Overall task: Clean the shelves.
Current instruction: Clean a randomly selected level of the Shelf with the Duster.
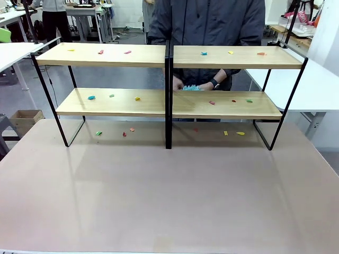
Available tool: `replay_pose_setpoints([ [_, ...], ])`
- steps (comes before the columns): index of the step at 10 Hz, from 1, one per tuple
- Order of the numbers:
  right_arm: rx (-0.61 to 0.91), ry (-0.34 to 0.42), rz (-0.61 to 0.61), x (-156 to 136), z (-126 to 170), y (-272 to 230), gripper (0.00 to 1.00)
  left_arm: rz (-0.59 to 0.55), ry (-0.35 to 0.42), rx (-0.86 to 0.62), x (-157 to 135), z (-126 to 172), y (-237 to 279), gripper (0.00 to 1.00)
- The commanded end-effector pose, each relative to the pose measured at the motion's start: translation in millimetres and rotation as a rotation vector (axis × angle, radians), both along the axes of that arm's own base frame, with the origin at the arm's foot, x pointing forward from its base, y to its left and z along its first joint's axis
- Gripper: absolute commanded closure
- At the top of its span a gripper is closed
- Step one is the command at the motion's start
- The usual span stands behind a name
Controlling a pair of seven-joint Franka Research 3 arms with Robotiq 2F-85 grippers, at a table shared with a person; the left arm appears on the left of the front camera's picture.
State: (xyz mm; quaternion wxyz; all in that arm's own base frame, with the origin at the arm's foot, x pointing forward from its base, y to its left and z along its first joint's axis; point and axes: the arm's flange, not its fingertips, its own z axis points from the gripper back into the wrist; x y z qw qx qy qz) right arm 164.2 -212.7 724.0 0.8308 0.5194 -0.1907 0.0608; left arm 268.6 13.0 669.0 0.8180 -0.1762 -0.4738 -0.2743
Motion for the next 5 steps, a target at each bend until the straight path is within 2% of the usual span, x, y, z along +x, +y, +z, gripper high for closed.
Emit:
replay_pose_setpoints([
  [1,0.005,-0.011,0.007,-0.8,5.1,-2.1,1.0,0.002,0.006,0.005,-0.6,-0.2,-0.4,0.0],
  [3,0.005,-0.011,0.007,-0.8,5.1,-2.1,1.0,0.002,0.006,0.005,-0.6,-0.2,-0.4,0.0],
  [4,0.0,0.0,0.0,0.0,0.0,0.0,0.87,0.002,0.006,0.005,-0.6,-0.2,-0.4,0.0],
  [5,-0.107,0.0,0.0,6.0,5.7,28.4,0.87,0.002,0.006,0.005,-0.6,-0.2,-0.4,0.0],
])
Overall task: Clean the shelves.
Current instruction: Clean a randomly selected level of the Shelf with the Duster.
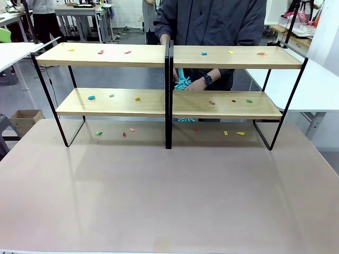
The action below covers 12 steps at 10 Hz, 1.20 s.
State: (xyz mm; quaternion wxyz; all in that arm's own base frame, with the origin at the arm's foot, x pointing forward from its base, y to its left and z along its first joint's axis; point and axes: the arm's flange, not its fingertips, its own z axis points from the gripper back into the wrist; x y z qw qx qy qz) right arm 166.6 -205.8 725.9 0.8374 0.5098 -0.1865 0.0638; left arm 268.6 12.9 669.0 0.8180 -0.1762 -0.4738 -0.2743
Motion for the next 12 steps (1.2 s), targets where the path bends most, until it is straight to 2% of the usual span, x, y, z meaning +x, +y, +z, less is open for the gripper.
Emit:
replay_pose_setpoints([
  [1,-0.156,-0.041,0.138,15.5,10.7,65.3,0.87,0.002,0.006,0.005,-0.7,-0.2,-0.4,0.0],
  [2,-0.304,0.003,0.456,18.7,9.4,125.8,0.87,0.002,0.006,0.005,-0.7,-0.2,-0.4,0.0],
  [3,-0.507,0.12,0.738,10.7,-5.7,175.5,0.87,0.002,0.006,0.005,-0.7,-0.2,-0.4,0.0],
  [4,-0.552,0.135,0.88,2.0,-20.0,218.5,0.87,0.002,0.006,0.005,-0.7,-0.2,-0.4,0.0],
  [5,-0.583,0.114,0.926,-5.3,-30.6,251.4,0.87,0.002,0.006,0.005,-0.7,-0.2,-0.4,0.0],
  [6,-0.614,0.045,0.863,-9.3,-35.2,272.5,0.87,0.002,0.006,0.005,-0.7,-0.2,-0.4,0.0],
  [7,-0.642,0.056,0.848,-12.3,-32.3,266.2,0.87,0.002,0.006,0.005,-0.7,-0.2,-0.4,0.0],
  [8,-0.497,0.149,0.772,-13.7,-41.8,284.9,0.87,0.002,0.006,0.005,-0.7,-0.2,-0.4,0.0],
  [9,-0.497,0.149,0.772,-13.7,-41.8,284.9,0.87,0.002,0.006,0.005,-0.7,-0.2,-0.4,0.0],
  [10,-0.59,0.135,0.854,-20.7,-47.3,300.8,0.87,0.002,0.006,0.005,-0.7,-0.2,-0.4,0.0],
  [12,-0.717,0.129,0.831,-1.6,-65.3,351.8,0.87,0.002,0.006,0.005,-0.7,-0.2,-0.4,0.0],
])
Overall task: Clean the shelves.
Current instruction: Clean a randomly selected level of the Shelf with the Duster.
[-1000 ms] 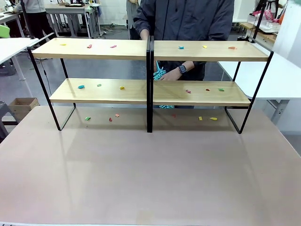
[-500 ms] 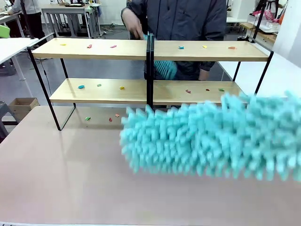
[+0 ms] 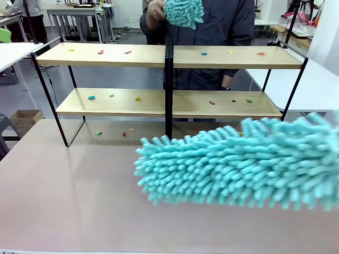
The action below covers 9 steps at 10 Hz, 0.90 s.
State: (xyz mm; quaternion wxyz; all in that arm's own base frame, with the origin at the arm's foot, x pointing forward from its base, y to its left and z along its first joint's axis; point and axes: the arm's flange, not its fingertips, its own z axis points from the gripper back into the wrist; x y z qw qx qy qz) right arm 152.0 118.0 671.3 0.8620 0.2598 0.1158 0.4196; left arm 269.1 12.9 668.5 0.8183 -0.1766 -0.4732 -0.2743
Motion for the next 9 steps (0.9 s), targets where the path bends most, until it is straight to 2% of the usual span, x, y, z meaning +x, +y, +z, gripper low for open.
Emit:
replay_pose_setpoints([
  [1,-0.076,-0.05,-0.008,24.9,-25.2,54.1,0.87,0.003,0.004,0.005,-1.1,0.3,-0.3,0.0],
  [2,-0.081,-0.071,-0.033,32.6,-37.5,77.2,0.87,0.003,0.004,0.005,-1.1,0.3,-0.3,0.0],
  [4,-0.114,-0.191,-0.2,39.4,-63.8,136.5,0.87,0.003,0.004,0.005,-1.1,0.3,-0.3,0.0],
  [5,-0.118,-0.254,-0.228,37.3,-71.9,161.6,0.87,0.003,0.004,0.005,-1.1,0.3,-0.3,0.0],
  [6,-0.14,-0.319,-0.195,32.0,-71.6,174.2,0.87,0.003,0.004,0.005,-1.1,0.3,-0.3,0.0],
  [7,-0.139,-0.178,-0.08,32.2,-60.7,162.7,0.87,0.003,0.004,0.005,-1.1,0.3,-0.3,0.0],
  [8,-0.115,-0.262,-0.182,39.3,-71.6,165.1,0.87,0.003,0.004,0.005,-1.1,0.3,-0.3,0.0],
  [9,-0.115,-0.262,-0.182,39.3,-71.6,165.1,0.87,0.003,0.004,0.005,-1.1,0.3,-0.3,0.0],
])
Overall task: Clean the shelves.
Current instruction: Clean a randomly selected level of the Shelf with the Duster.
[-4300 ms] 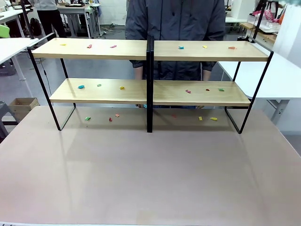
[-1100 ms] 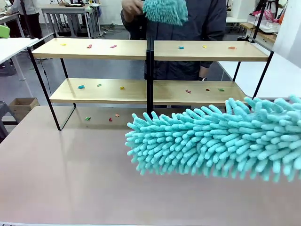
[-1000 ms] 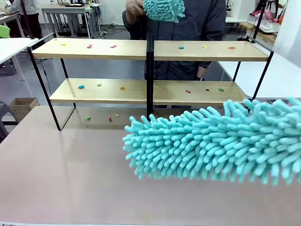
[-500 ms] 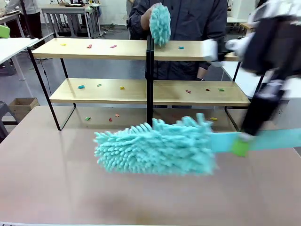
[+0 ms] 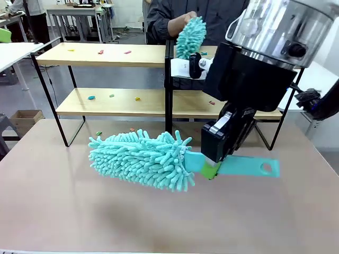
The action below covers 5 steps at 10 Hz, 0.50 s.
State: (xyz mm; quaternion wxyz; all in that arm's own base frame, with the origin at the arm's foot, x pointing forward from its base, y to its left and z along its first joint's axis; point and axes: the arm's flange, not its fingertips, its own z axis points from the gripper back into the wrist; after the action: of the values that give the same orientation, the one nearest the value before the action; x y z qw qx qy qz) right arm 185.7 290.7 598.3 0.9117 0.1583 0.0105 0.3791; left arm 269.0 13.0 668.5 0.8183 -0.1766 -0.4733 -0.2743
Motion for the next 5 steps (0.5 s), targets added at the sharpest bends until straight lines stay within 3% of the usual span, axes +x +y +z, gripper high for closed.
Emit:
replay_pose_setpoints([
  [1,0.0,-0.001,0.002,-3.1,-0.4,3.7,0.87,0.003,0.005,0.005,-1.1,0.3,-0.4,0.0],
  [2,-0.015,-0.168,-0.081,8.5,0.7,24.9,0.87,0.003,0.005,0.005,-1.1,0.3,-0.4,0.0],
  [3,-0.012,-0.246,-0.116,23.8,-4.4,47.5,0.87,0.003,0.005,0.005,-1.1,0.3,-0.4,0.0],
  [5,-0.062,-0.307,-0.292,48.8,-16.8,80.5,0.87,0.003,0.005,0.005,-1.1,0.3,-0.4,0.0],
])
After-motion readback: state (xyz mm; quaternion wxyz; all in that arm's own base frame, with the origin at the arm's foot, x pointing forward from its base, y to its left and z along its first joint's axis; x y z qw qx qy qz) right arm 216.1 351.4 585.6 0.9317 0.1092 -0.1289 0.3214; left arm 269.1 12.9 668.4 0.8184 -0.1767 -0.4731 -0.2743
